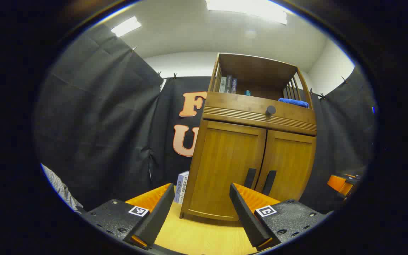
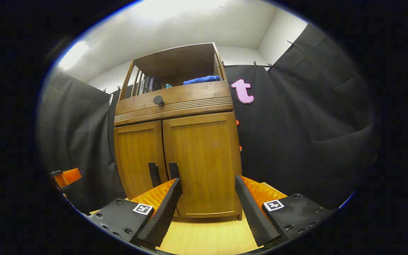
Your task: Open the right door of the double-door shoe cabinet with the right hand, and open the left door with the left hand.
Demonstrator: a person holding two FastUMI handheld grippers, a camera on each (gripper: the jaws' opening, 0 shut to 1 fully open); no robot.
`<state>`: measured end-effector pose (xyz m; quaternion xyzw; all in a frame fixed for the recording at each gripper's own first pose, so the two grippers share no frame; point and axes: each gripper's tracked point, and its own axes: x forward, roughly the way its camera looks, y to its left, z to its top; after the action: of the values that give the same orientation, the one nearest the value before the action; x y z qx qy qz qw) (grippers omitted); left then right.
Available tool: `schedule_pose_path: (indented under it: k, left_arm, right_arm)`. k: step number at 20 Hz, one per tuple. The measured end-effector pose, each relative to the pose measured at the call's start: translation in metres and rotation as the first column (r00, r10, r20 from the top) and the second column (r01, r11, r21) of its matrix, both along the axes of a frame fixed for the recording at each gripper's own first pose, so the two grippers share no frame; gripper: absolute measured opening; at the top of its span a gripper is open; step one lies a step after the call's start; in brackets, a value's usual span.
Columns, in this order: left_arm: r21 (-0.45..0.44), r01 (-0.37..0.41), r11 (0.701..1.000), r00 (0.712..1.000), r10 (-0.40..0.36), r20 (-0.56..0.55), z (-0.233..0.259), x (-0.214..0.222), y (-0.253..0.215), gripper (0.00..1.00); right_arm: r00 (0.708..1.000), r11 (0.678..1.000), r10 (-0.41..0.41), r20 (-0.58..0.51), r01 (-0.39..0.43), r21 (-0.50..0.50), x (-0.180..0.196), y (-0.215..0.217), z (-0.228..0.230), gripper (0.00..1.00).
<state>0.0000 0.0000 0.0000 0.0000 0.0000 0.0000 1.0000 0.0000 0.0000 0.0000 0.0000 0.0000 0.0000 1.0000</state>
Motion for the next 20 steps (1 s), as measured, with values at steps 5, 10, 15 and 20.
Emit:
schedule_pose_path:
  k: [5, 10, 15, 20]
  left_arm:
    - [0.005, 0.069, 0.998, 0.997, -0.069, 0.043, 0.017, 0.034, -0.017, 0.95]
    - [0.006, 0.134, 0.991, 0.99, -0.134, 0.051, 0.018, 0.06, -0.021, 0.92]
    - [0.014, 0.163, 0.987, 0.986, -0.163, 0.038, 0.007, 0.068, -0.019, 0.92]
    - [0.019, 0.155, 0.988, 0.987, -0.156, 0.046, 0.005, 0.074, -0.016, 0.95]
  right_arm:
    - [0.998, 0.998, -0.059, -0.004, 0.059, -0.003, 0.009, -0.011, 0.003, 1.0]
    - [0.996, 0.996, -0.092, 0.01, 0.092, -0.013, 0.018, -0.001, 0.007, 0.98]
    - [0.997, 0.997, -0.077, 0.004, 0.077, -0.031, 0.02, 0.017, 0.001, 0.89]
    - [0.995, 0.995, -0.1, -0.018, 0.1, -0.029, 0.023, 0.012, -0.007, 0.89]
